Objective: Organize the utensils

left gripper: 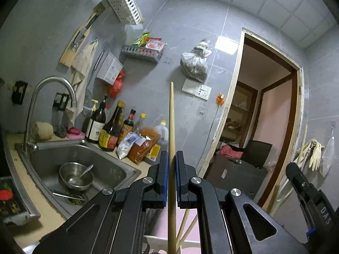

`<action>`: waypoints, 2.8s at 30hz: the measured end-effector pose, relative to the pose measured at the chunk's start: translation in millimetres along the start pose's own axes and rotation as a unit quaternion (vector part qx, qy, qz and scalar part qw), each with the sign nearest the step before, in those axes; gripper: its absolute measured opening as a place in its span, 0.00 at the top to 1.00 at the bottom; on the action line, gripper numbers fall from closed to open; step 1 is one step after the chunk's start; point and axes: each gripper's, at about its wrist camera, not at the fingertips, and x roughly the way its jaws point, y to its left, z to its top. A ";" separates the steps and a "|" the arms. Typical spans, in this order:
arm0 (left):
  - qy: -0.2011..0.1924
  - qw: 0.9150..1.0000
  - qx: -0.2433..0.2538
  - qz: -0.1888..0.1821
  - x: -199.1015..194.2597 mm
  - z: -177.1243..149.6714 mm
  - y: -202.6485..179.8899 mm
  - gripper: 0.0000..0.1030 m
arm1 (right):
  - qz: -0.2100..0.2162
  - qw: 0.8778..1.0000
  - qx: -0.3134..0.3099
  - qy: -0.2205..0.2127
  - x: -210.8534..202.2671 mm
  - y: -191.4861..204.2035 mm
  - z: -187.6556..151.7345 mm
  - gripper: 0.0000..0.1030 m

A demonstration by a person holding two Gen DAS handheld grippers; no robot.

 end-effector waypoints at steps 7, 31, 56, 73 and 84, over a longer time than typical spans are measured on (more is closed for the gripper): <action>0.022 1.000 0.006 -0.010 3.4 -14.6 -2.4 0.96 | -0.010 0.999 -0.035 0.039 6.0 4.6 -20.1 0.97; 0.095 0.994 0.022 -0.045 -10.0 -29.6 -13.5 0.94 | -0.006 0.995 -0.046 0.093 -1.4 2.7 -9.2 0.91; 0.143 0.984 0.083 -0.065 -93.3 -37.5 -103.2 0.46 | -0.071 0.985 -0.073 0.141 -121.7 -45.3 53.5 0.29; 0.181 0.976 0.089 -0.080 -142.3 -76.4 -118.6 0.07 | -0.119 0.970 -0.054 0.206 -201.6 -68.0 39.0 0.00; 0.158 0.977 0.136 -0.050 -187.3 -104.5 -128.6 0.06 | -0.164 0.958 -0.087 0.217 -236.9 -55.4 17.6 0.00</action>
